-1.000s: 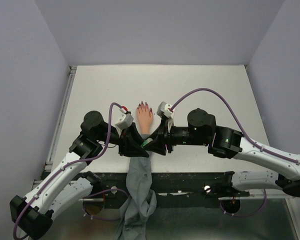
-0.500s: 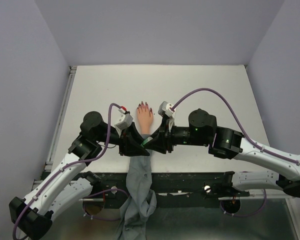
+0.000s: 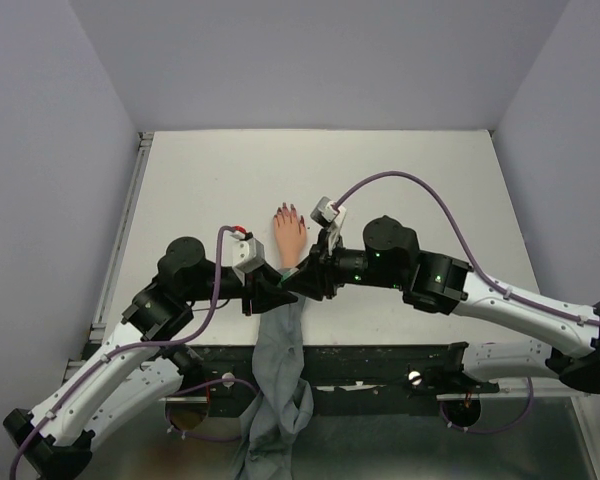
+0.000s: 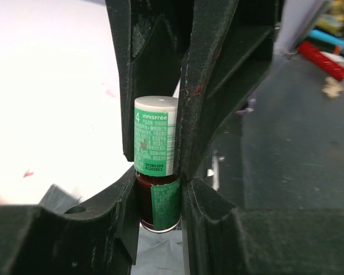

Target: Paint the nails

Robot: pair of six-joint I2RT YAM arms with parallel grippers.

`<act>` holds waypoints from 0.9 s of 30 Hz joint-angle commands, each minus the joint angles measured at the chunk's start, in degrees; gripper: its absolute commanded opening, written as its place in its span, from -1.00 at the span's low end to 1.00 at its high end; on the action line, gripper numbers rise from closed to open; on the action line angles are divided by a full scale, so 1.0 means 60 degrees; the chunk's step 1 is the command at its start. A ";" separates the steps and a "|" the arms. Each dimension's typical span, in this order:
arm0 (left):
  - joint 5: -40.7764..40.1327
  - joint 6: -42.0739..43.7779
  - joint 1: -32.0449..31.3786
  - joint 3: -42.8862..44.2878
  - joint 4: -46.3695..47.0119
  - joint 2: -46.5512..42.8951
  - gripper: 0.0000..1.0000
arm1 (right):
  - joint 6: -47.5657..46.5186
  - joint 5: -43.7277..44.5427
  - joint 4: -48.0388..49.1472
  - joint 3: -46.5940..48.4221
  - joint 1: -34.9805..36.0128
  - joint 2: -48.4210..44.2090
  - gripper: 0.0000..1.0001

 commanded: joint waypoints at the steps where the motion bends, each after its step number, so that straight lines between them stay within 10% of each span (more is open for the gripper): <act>1: -0.3085 0.1056 -0.0500 0.0286 -0.0466 -0.0345 -1.00 | 0.1263 0.0023 0.0394 0.0132 -0.0195 0.0890 -0.99; 22: -0.8436 0.1687 -0.1688 0.0359 -0.1184 -0.0302 -1.00 | 0.4766 0.0359 0.1404 0.0557 -0.0475 0.3660 -0.98; 27: -0.7967 0.1599 -0.1659 0.0374 -0.1213 -0.0317 -1.00 | 0.4548 0.0958 0.1259 0.0542 -0.0475 0.3266 -0.48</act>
